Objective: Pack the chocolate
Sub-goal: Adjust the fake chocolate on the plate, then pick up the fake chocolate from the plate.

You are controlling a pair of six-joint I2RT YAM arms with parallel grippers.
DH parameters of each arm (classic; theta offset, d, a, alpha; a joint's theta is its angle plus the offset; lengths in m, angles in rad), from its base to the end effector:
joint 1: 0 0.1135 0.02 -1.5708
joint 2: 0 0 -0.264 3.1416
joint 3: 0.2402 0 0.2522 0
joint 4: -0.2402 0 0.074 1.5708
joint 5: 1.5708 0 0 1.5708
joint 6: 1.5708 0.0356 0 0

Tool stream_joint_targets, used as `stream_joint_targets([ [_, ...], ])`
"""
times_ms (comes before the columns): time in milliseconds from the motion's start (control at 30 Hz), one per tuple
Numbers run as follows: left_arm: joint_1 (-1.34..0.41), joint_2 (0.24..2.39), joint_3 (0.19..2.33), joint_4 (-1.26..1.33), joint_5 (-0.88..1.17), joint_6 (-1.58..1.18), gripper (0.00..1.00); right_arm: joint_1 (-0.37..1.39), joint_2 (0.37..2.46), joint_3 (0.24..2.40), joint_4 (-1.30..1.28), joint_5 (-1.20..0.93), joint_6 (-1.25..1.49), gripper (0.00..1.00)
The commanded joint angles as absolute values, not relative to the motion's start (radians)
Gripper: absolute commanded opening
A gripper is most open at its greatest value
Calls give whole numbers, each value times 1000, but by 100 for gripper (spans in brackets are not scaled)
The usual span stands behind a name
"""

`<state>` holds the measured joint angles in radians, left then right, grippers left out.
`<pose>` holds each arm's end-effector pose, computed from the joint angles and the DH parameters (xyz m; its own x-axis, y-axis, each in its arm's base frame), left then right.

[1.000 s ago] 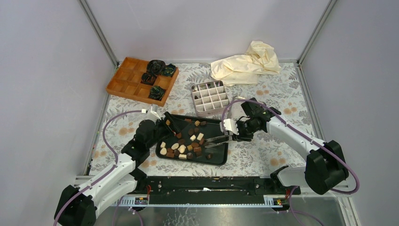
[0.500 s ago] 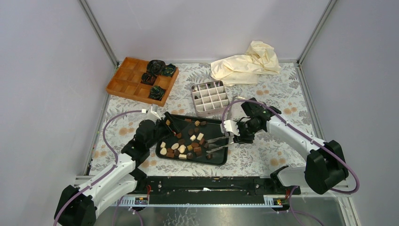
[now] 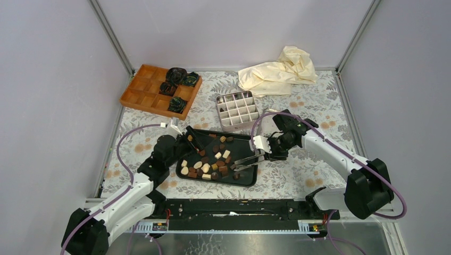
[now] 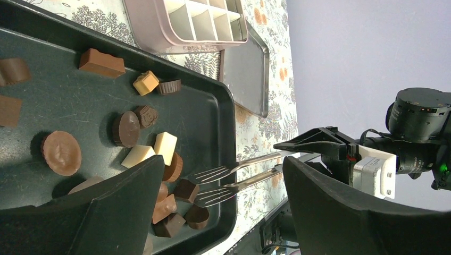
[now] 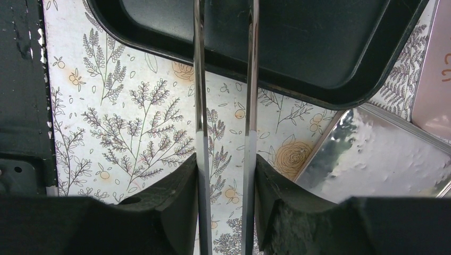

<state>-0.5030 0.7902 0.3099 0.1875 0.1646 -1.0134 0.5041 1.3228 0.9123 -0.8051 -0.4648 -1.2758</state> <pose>0.1581 -0.0936 0.2096 -0.6540 -0.5957 -0.4663 0.1097 0.5353 -0.8375 0.2029 0.1302 0.2275 0.3050 -0.8085 -0.5032 -0.9507 -0.2276 -0.2106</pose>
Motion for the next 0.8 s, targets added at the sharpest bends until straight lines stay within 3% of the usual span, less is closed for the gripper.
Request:
stream_joint_targets([
  [0, -496, 796, 313, 260, 185, -1015, 89, 520, 1322, 946, -822, -492, -1285, 39],
  [533, -497, 825, 311, 286, 195, -1020, 89, 551, 1377, 979, -801, -464, -1290, 41],
  [633, -497, 836, 313, 296, 199, -1022, 89, 551, 1371, 976, -799, -459, -1294, 36],
  [767, -497, 861, 315, 309, 206, -1026, 88, 552, 1345, 968, -793, -456, -1270, 19],
])
